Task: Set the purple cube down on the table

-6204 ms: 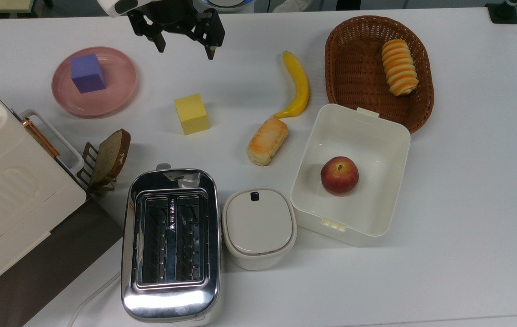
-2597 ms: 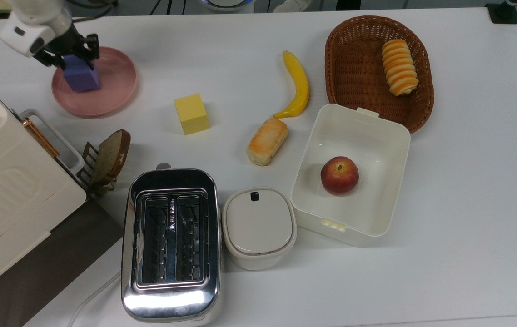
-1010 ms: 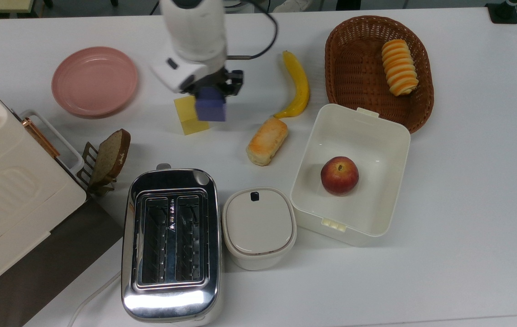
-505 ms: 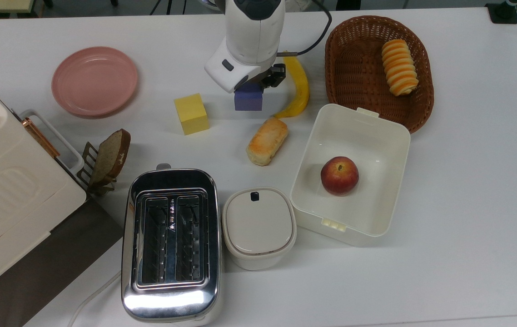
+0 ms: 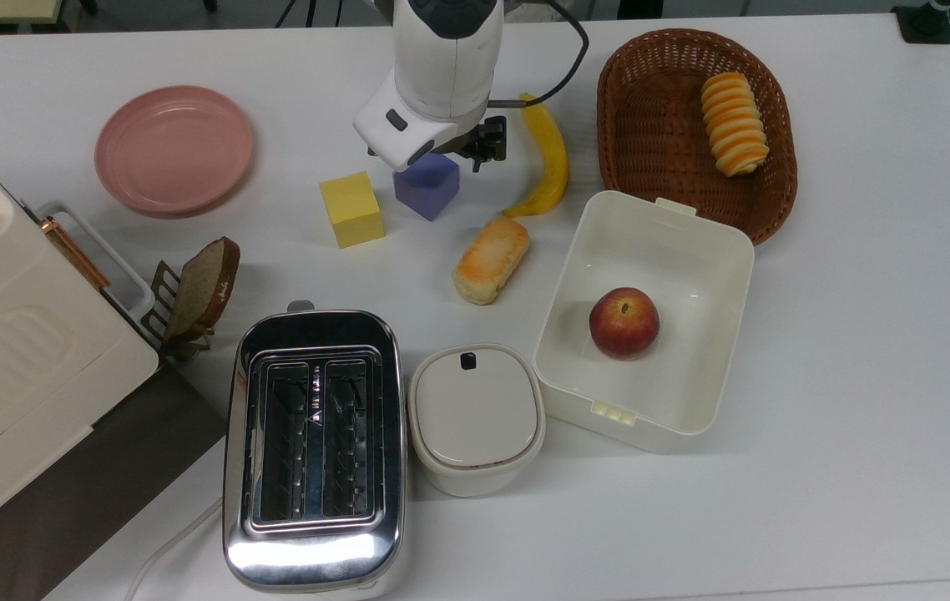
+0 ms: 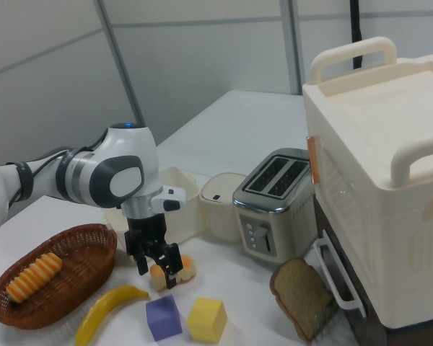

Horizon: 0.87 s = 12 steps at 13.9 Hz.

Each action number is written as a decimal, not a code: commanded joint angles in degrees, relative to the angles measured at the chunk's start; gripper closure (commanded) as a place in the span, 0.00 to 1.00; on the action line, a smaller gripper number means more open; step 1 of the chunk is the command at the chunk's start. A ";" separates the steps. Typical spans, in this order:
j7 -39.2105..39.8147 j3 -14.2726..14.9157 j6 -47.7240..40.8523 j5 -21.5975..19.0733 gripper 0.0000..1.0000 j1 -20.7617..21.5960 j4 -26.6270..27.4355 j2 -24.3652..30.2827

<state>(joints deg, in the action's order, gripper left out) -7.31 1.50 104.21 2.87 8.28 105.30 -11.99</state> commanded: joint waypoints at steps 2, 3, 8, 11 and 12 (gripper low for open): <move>-1.04 1.57 -7.58 0.39 0.00 -0.80 -5.07 4.87; -0.78 2.79 -10.05 0.04 0.00 -1.07 -7.71 4.96; 3.88 6.49 -13.86 -3.92 0.00 -4.68 -12.40 10.23; 4.14 9.39 -13.77 -5.84 0.00 -4.68 -12.49 11.29; 4.06 9.40 -13.68 -6.03 0.00 -4.76 -12.49 11.29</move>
<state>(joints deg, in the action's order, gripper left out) -4.57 9.61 91.17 -1.18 3.03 92.30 -1.32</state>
